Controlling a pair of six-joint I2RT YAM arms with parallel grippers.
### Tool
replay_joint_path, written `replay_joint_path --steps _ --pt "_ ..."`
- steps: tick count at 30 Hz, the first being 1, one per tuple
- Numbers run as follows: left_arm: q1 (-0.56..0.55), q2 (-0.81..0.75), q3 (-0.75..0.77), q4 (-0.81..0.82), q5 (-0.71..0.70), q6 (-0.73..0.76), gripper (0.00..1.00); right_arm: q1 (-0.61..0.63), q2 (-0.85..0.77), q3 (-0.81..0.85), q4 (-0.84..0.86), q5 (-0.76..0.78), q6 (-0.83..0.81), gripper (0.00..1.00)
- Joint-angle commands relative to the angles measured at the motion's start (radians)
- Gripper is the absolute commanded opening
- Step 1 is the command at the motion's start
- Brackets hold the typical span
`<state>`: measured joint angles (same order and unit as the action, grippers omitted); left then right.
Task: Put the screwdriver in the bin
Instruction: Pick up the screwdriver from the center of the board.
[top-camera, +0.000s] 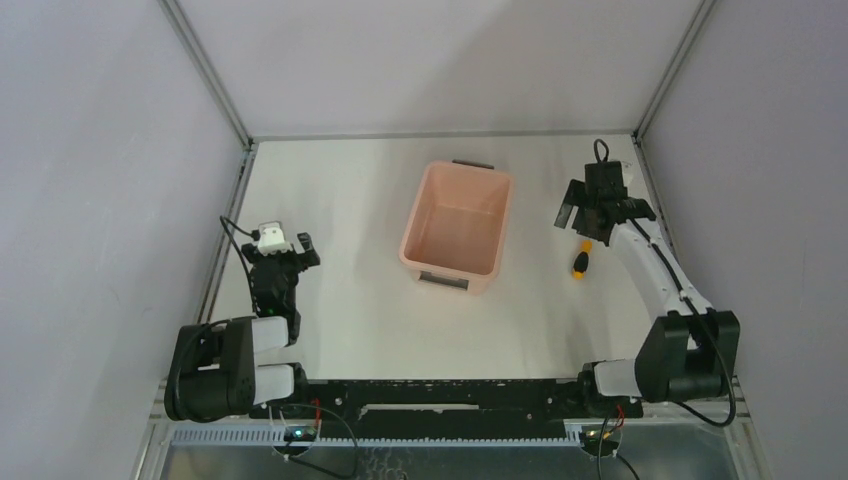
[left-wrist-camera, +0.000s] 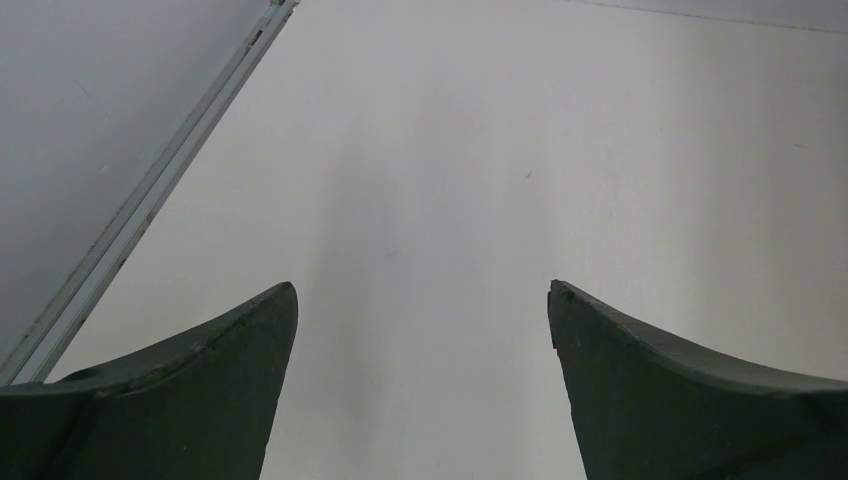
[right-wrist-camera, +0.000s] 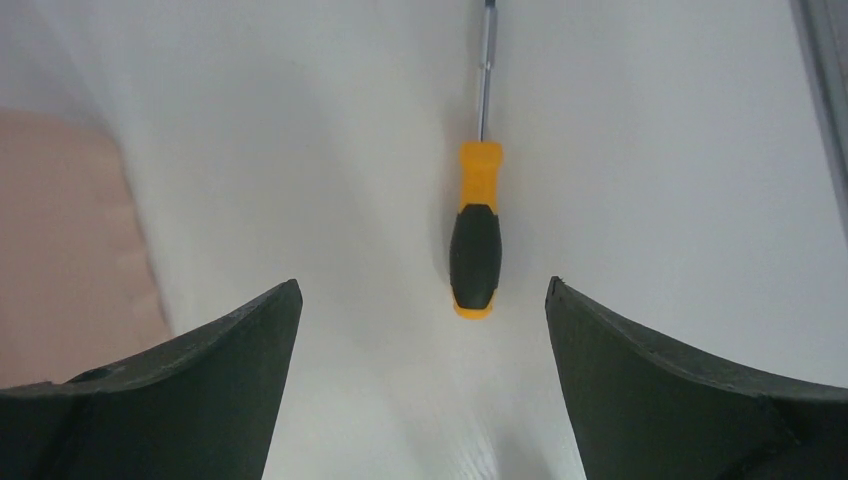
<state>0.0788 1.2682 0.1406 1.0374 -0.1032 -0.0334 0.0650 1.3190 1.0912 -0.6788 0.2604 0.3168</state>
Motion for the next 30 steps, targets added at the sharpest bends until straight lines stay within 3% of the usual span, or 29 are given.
replay_joint_path --steps 1,13,21,23,28,29,30 --pt "-0.005 -0.011 0.044 0.035 -0.01 0.017 1.0 -0.006 0.066 0.0 -0.031 0.005 0.025 1.0" --pt "-0.006 -0.012 0.044 0.035 -0.01 0.017 1.0 -0.071 0.316 -0.067 0.08 -0.012 -0.004 0.98" --pt "-0.005 -0.012 0.045 0.035 -0.01 0.017 1.0 -0.12 0.425 -0.103 0.157 -0.017 -0.03 0.85" --pt "-0.005 -0.011 0.044 0.035 -0.01 0.017 1.0 -0.127 0.428 -0.117 0.169 -0.027 -0.024 0.74" --pt "-0.005 -0.012 0.044 0.035 -0.01 0.017 1.0 -0.133 0.393 -0.125 0.16 -0.031 -0.031 0.08" --pt "-0.006 -0.011 0.044 0.035 -0.01 0.017 1.0 -0.133 0.378 -0.125 0.151 -0.025 -0.032 0.0" --pt "-0.008 -0.012 0.043 0.035 -0.01 0.017 1.0 -0.133 0.358 -0.125 0.144 -0.021 -0.032 0.0"
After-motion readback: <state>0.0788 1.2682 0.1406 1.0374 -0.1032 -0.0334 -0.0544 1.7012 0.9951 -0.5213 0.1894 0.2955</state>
